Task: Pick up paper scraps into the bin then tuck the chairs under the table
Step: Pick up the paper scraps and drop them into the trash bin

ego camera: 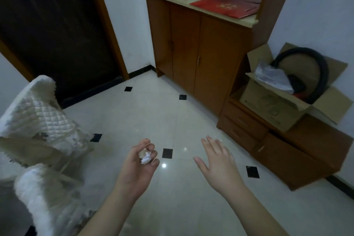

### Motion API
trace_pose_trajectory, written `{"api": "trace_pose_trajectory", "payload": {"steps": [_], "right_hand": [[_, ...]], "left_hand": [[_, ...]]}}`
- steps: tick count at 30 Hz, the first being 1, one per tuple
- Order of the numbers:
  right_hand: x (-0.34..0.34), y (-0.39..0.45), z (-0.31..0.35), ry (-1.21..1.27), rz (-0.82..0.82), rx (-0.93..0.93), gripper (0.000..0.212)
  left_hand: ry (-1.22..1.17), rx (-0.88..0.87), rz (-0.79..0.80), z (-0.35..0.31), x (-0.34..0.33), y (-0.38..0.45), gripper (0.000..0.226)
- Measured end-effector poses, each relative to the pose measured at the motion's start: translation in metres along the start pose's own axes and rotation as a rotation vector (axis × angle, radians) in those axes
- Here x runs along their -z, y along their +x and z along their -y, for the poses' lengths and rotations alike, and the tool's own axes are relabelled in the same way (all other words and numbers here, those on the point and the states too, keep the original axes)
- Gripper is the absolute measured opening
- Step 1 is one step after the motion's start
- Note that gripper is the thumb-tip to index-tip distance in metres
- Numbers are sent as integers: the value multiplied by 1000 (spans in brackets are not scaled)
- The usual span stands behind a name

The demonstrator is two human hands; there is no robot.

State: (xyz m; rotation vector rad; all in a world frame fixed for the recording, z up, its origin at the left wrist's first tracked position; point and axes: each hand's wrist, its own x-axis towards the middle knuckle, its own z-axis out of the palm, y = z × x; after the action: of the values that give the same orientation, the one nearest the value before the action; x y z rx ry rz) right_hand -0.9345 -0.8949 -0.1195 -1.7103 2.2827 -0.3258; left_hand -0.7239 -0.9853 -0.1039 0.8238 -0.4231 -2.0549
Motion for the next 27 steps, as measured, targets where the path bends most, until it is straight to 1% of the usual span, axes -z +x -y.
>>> {"api": "trace_pose_trajectory", "payload": {"steps": [2, 4, 6, 7, 11, 13, 16, 19, 21, 24, 27], "right_hand": [[-1, 27, 3, 3, 21, 15, 68], [-4, 52, 10, -22, 32, 59, 76], [-8, 82, 24, -44, 50, 109, 86], [-9, 98, 33, -51, 56, 134, 89], [-12, 169, 79, -95, 63, 254, 87], [-10, 206, 106, -127, 66, 310, 82], [-4, 253, 141, -171, 77, 376, 66], [1, 297, 165, -226, 36, 434, 65], [1, 325, 173, -232, 17, 447, 64], [1, 366, 182, -250, -14, 453, 64], [-2, 410, 188, -262, 15, 472, 64]], "left_hand": [[-30, -14, -14, -11, 4, 15, 23], [-17, -37, -34, -25, 10, 32, 31], [-19, -62, -54, -42, 14, 52, 32], [-25, -77, -72, -51, 15, 62, 33], [-66, -156, -109, -93, 24, 107, 43], [-76, -181, -120, -116, 29, 129, 35], [-61, -187, -167, -146, 34, 160, 16], [-7, -182, -179, -180, 38, 191, 4], [17, -184, -209, -200, 38, 211, 6], [47, -199, -205, -225, 34, 242, 5], [71, -223, -196, -249, 33, 277, 6]]}}
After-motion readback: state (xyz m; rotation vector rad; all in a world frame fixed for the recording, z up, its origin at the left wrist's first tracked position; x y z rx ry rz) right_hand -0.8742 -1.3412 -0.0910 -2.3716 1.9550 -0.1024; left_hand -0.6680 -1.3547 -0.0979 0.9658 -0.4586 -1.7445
